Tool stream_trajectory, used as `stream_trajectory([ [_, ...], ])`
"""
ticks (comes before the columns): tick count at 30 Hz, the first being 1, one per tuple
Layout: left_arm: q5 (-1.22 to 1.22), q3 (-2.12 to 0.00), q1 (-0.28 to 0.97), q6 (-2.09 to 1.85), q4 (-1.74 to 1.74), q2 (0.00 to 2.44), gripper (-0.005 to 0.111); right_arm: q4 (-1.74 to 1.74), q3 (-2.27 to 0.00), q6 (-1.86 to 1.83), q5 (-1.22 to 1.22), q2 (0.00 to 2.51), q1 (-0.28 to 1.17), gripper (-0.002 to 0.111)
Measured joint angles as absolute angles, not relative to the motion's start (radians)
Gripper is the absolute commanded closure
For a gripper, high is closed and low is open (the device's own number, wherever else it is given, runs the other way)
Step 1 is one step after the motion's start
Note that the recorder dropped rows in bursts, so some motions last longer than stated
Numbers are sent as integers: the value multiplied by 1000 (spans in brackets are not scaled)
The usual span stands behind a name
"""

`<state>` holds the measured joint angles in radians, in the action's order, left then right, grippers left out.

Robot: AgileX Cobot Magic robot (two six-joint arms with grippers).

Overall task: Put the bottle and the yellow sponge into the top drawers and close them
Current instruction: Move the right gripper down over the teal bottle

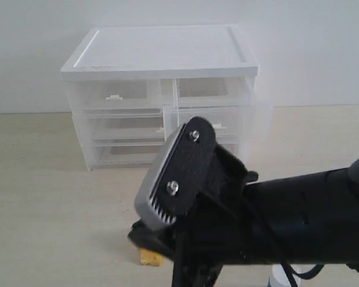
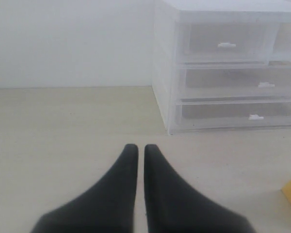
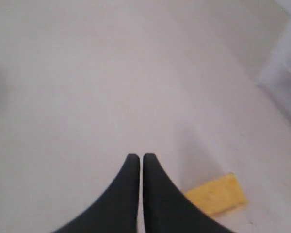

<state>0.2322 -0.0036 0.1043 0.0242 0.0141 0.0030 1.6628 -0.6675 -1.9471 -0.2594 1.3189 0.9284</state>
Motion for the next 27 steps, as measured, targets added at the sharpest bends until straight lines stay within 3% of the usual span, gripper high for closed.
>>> stream_trajectory([
  [9, 232, -4, 104, 24, 14, 3, 102, 629, -799, -1115, -828, 1317, 928, 108],
  [13, 232, -4, 104, 24, 14, 3, 102, 338, -879, -823, -1021, 1317, 924, 108],
  [18, 232, -4, 104, 24, 14, 3, 102, 227, -925, -713, -1174, 1315, 800, 108],
  [27, 232, -4, 104, 24, 14, 3, 102, 206, -930, -662, -1144, 1264, 435, 108],
])
